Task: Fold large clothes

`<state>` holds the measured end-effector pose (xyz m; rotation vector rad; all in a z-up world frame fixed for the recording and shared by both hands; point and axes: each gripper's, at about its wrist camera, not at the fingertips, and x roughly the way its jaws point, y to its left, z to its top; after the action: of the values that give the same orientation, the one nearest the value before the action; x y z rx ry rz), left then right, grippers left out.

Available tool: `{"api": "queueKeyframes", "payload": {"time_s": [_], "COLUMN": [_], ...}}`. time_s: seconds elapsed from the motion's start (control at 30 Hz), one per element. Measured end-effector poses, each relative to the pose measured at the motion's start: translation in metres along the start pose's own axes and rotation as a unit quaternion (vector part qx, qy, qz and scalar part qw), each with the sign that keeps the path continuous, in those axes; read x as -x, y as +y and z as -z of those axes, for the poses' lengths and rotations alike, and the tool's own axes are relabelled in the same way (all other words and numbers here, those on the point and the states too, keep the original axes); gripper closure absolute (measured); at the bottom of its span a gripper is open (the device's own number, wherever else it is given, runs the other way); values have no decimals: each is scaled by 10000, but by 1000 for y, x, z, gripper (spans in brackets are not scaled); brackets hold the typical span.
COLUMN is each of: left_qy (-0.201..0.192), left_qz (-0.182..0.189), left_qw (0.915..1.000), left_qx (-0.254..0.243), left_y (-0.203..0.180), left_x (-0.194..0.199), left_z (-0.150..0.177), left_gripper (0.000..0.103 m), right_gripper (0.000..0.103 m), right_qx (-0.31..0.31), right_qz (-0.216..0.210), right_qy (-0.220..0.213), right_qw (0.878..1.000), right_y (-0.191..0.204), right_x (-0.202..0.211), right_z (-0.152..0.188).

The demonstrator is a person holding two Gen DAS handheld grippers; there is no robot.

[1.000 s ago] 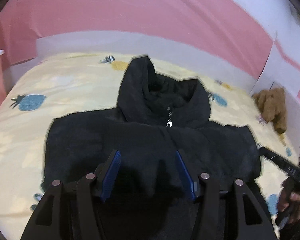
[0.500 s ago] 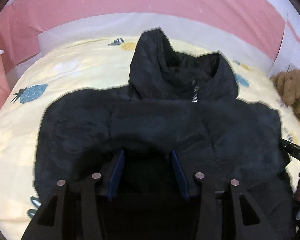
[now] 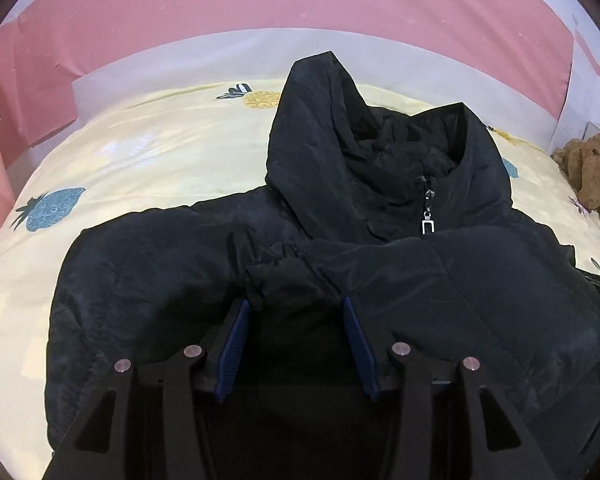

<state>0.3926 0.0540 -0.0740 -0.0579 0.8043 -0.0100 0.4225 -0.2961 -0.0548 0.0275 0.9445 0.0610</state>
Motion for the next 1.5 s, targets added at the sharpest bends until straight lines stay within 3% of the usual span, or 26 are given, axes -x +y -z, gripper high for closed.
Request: {"api": "queueKeyframes", "payload": {"time_s": [0.17,0.33,0.4,0.53,0.63,1.0,1.2,1.33,1.5], "left_qy": [35,-527,-544,181,181,116,-10,-108,-200], "left_qz": [67,403,402,173,303,62,292,319,466], "left_qw": [9999,9977,9977,9997,9992,9999,9994,9994,9985], "left_qx": [140,150,-40,20,164,-62,180,110,194], "left_y": [5,1,-7,-5,3,-6,2,0,-3], "left_x": [28,91,98,54,44,46,100,139,177], "left_z": [-13,-5,5,23,28,29,32,44,58], "left_gripper": [55,55,55,55,55,55,55,55,55], "right_gripper": [70,69,69,69,69,69,68,59,59], "right_qx": [-196,-19,222,380,356,443,272,297,294], "right_qz": [-91,-569,-696,-684,-701,-463,-559,-732,-923], "right_qy": [-225,-601,-419,63,149,135,-124,-424,-643], "right_qw": [9995,9966,9964,9969,9968,9979,9980,9960,9932], "right_y": [-6,15,34,52,54,59,55,60,69], "right_x": [46,103,97,59,47,48,105,146,181], "right_z": [-9,9,20,34,38,37,34,41,51]}}
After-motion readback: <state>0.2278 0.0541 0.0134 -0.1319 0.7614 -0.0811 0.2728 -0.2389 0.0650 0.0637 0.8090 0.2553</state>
